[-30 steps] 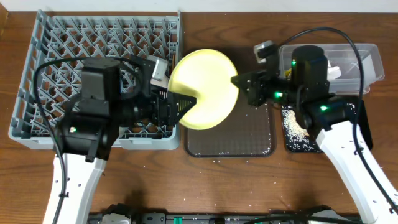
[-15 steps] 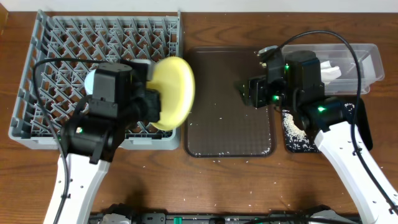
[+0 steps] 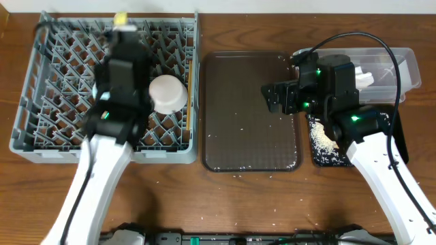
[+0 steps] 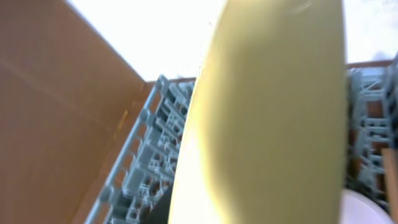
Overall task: Sort waste into correct bins and load items into the dishwasher
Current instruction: 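Hand the yellow plate from the right gripper to the left gripper, then stand the yellow plate upright in the rack with the left gripper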
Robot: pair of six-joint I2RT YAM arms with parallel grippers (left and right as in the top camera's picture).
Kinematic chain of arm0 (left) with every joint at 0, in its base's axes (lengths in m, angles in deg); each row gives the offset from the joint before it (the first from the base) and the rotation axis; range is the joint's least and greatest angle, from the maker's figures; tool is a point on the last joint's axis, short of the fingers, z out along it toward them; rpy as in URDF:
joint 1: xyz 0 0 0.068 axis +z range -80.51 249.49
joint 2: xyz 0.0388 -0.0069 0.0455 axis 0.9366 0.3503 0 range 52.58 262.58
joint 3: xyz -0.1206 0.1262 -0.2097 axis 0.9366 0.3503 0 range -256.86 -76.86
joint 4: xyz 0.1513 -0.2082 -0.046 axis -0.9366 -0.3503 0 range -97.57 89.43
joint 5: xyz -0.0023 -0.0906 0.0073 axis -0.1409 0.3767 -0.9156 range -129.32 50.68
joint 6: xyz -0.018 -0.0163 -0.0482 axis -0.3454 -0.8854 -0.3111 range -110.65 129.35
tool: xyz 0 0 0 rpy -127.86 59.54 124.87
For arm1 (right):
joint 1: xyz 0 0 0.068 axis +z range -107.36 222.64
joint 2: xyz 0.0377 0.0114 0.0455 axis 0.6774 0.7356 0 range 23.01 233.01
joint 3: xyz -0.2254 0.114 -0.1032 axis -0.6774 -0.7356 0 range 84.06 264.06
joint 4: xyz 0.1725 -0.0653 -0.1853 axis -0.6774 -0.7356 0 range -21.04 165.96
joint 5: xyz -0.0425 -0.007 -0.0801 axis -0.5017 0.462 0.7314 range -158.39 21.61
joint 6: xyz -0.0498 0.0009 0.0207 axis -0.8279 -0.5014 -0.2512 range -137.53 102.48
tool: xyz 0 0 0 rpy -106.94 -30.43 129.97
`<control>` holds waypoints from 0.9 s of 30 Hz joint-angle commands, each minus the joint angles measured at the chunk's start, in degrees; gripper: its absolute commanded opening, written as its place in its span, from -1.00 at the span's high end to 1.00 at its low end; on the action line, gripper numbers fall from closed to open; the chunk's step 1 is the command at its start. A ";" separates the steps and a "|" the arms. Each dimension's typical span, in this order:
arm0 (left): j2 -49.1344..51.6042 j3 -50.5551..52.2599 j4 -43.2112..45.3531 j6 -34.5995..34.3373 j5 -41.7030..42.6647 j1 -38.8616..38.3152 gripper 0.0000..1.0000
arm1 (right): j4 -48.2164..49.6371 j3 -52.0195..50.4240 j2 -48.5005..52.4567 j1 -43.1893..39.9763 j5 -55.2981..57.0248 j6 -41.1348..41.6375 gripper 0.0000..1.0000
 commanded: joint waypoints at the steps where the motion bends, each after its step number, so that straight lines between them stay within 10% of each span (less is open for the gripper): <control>1: 8.22 -0.20 7.13 11.93 -2.40 0.26 0.85 | -0.42 0.28 -0.20 -0.74 0.50 -0.11 -0.98; 9: 22.38 -0.20 23.32 12.48 -1.95 5.33 0.83 | -3.06 0.28 -0.20 -0.74 0.50 0.07 -0.99; 21: 26.23 -0.20 22.80 12.48 5.40 6.71 0.83 | -3.50 0.28 -0.20 -0.72 0.48 0.09 -0.98; 27: 26.25 -0.20 22.80 12.41 8.57 6.71 0.40 | -3.52 0.28 -0.20 -0.72 0.48 0.09 -0.99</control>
